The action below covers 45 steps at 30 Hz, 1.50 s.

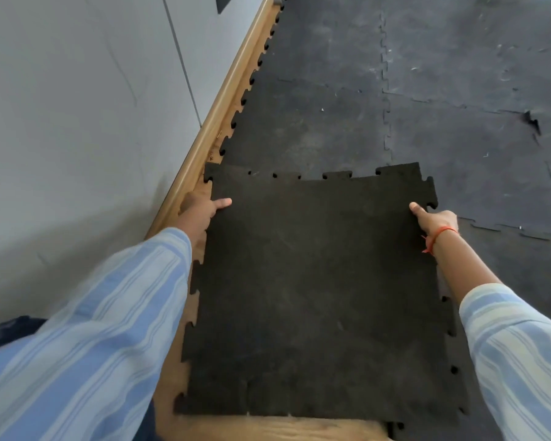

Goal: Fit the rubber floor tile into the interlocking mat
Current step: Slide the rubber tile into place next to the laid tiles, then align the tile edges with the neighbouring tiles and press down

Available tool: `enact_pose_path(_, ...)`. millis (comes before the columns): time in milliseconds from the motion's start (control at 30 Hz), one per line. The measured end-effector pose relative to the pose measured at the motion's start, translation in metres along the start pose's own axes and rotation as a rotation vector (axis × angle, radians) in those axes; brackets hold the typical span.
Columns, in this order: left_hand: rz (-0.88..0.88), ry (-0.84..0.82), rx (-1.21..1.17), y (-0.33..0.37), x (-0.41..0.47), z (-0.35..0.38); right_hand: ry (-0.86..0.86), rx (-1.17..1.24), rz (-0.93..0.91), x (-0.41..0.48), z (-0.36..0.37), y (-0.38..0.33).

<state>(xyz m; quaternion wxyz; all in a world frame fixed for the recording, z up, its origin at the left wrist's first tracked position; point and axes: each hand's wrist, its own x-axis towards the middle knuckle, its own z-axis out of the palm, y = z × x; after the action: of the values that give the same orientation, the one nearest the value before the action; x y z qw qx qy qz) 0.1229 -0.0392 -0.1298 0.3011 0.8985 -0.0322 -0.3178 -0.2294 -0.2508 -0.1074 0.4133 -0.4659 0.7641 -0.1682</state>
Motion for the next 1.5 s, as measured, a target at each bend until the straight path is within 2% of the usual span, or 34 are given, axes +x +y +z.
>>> enact_pose_path(133, 0.053, 0.064, 0.088, 0.021, 0.024, -0.014, -0.082, 0.141, 0.062, -0.001, 0.021, 0.006)
enact_pose_path(233, 0.153, 0.134, 0.346, 0.019, 0.034, -0.013, -0.049, 0.144, 0.070, 0.002, 0.042, 0.025)
enact_pose_path(300, 0.237, 0.047, 0.508, 0.014, 0.034, 0.002, -0.011, -0.103, 0.040, 0.001, 0.051, 0.036)
enact_pose_path(367, 0.294, -0.116, 0.569, 0.007, 0.029, 0.023, -0.014, -0.385, 0.016, -0.009, 0.054, 0.047)
enact_pose_path(467, 0.357, -0.287, 0.730, -0.003, 0.023, 0.050, -0.051, -0.480, 0.024, -0.025, 0.060, 0.062)
enact_pose_path(567, 0.420, -0.290, 0.885, -0.006, 0.025, 0.063, 0.025, -0.531, -0.061, -0.034, 0.073, 0.076)
enact_pose_path(633, 0.443, -0.314, 0.894, -0.001, 0.026, 0.067, 0.087, -0.503, -0.079, -0.039, 0.075, 0.080)
enact_pose_path(867, 0.460, -0.307, 0.940, 0.004, 0.027, 0.069, 0.131, -0.366, -0.035, -0.059, 0.065, 0.094)
enact_pose_path(1033, 0.638, -0.263, 0.953, 0.034, 0.038, 0.074, 0.042, -0.405, -0.038, -0.051, 0.058, 0.087)
enact_pose_path(1200, 0.676, -0.268, 0.910, 0.054, 0.048, 0.091, 0.003, -0.383, -0.095, -0.044, 0.062, 0.093)
enact_pose_path(1333, 0.644, -0.190, 0.717, 0.051, 0.053, 0.102, 0.001, -0.371, -0.101, -0.040, 0.060, 0.097)
enact_pose_path(1500, 0.562, -0.201, 0.365, 0.056, 0.051, 0.108, 0.032, -0.309, -0.142, -0.046, 0.060, 0.114)
